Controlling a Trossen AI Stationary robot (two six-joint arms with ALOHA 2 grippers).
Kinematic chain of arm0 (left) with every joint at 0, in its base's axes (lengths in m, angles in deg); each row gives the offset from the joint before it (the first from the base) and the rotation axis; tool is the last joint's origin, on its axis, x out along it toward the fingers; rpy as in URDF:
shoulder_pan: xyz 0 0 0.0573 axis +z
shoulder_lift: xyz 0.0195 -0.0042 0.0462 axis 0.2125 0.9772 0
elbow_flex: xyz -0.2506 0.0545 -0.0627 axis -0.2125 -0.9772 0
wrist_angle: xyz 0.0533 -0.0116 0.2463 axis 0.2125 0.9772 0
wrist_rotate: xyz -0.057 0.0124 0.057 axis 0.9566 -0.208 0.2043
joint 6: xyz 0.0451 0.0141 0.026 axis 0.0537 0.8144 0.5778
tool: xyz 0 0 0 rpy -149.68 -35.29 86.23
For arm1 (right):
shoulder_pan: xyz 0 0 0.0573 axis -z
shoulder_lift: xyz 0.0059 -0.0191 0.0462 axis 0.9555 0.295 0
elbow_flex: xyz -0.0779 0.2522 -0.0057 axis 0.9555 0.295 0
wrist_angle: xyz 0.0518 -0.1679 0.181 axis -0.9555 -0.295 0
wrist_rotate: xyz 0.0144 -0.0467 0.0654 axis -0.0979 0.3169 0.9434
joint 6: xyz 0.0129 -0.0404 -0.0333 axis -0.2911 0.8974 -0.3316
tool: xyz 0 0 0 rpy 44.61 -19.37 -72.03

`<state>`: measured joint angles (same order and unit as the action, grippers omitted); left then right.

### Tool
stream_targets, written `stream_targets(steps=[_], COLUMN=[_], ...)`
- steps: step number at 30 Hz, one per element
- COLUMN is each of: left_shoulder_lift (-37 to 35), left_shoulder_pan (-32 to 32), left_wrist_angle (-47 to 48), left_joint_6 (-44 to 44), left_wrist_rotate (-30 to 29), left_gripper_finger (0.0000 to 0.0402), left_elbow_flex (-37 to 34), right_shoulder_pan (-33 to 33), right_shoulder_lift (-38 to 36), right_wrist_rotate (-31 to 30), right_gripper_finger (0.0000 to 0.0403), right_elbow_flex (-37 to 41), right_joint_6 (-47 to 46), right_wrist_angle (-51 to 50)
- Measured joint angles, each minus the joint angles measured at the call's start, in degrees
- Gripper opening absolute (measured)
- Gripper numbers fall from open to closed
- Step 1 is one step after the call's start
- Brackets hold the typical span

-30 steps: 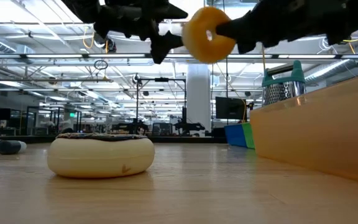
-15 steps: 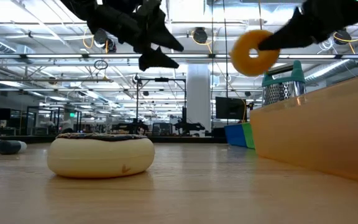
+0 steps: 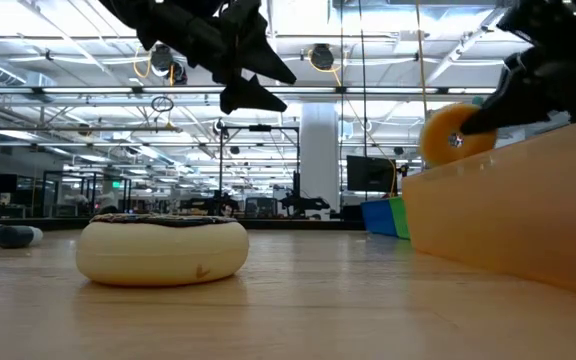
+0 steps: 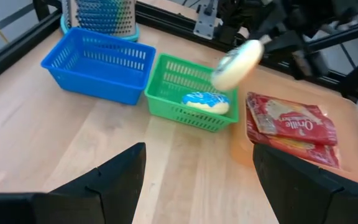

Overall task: Pick & Place Food Item
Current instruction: Put the light blue donut into the green bin

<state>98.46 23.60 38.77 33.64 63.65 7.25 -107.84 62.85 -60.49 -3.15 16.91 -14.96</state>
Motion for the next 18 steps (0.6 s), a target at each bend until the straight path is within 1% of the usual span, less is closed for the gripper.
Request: stream_targets(steps=[2, 4, 8, 11, 14, 18], left_shoulder_lift=[0.0, 0.0, 0.02, 0.02, 0.02, 0.02], left_shoulder_pan=[-0.46, -0.87, -1.67, -1.82, -1.77, -1.77], left_wrist_angle=[0.0, 0.0, -0.02, -0.04, -0.12, -0.72], left_joint_6=[-0.65, -0.91, -2.43, -2.54, -3.32, -3.87], left_wrist_rotate=[0.0, -0.05, -2.7, -4.55, -5.71, -5.91], left_gripper_finger=[0.0299, 0.0299, 0.0299, 0.0299, 0.0299, 0.0299], left_elbow_flex=[0.0, 0.0, -0.02, -0.02, -0.04, -0.04], right_shoulder_pan=[0.0, 0.27, 0.52, 0.52, 0.55, 1.41], right_shoulder_lift=[0.0, 0.0, 0.0, 0.0, 0.0, 0.0], right_wrist_rotate=[0.53, 3.0, 6.04, 6.26, 8.21, 10.28], right_gripper_finger=[0.0012, 0.0012, 0.0013, 0.0013, 0.0017, 0.0041], right_elbow_flex=[0.0, 0.0, 0.0, 0.0, 0.0, 0.0], right_joint_6=[-1.83, -3.48, -5.38, -3.75, -1.07, 0.42], right_wrist_angle=[-3.86, -6.67, -9.61, -9.53, -9.53, -9.46])
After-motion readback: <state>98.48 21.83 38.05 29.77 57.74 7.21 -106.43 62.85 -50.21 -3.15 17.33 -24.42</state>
